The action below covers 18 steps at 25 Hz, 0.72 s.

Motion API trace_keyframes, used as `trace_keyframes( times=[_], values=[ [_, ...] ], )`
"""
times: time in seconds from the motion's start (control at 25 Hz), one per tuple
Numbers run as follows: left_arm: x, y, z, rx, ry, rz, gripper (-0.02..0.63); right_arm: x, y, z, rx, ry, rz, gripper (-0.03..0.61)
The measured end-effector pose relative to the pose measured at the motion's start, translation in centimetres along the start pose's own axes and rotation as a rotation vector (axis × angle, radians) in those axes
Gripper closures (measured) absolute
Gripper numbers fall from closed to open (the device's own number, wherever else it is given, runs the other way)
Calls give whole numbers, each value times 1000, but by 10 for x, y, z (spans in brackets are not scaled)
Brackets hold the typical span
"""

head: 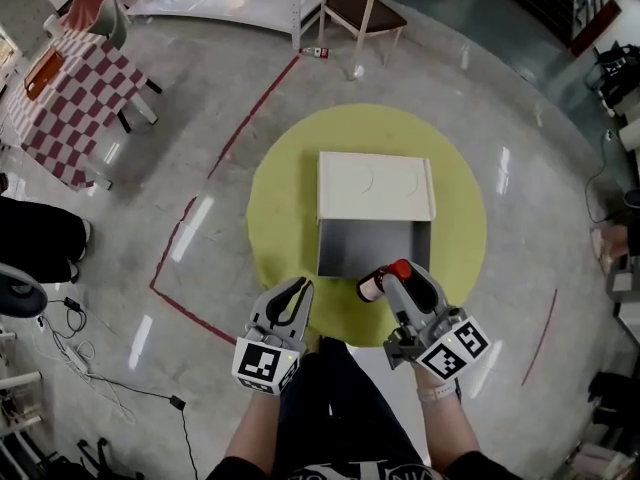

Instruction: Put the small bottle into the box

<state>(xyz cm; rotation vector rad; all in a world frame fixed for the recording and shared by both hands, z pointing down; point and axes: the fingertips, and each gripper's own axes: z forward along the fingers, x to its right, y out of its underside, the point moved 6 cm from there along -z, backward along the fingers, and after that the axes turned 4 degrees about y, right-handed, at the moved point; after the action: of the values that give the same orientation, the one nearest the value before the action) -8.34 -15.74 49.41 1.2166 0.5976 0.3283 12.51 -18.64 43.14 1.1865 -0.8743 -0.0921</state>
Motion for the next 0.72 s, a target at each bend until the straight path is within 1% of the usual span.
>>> trace_keyframes(
  times=[0.16, 0.28, 0.44, 0.6, 0.72],
  values=[
    [-8, 1, 5, -6, -20, -16, 580, 4, 3, 22, -27, -8, 16, 428],
    [-11, 0, 10, -10, -27, -13, 580, 7, 5, 34, -58, -8, -9, 428],
    [-10, 1, 17, -25, -8, 17, 580, 9, 10, 47, -116, 4, -82, 428],
    [-15, 2, 21, -14, -22, 1, 584, 9, 17, 63, -201, 20, -182, 428],
    [-15, 0, 23, -18, -8, -3, 584, 9, 23, 74, -266, 27, -257, 428]
  ],
)
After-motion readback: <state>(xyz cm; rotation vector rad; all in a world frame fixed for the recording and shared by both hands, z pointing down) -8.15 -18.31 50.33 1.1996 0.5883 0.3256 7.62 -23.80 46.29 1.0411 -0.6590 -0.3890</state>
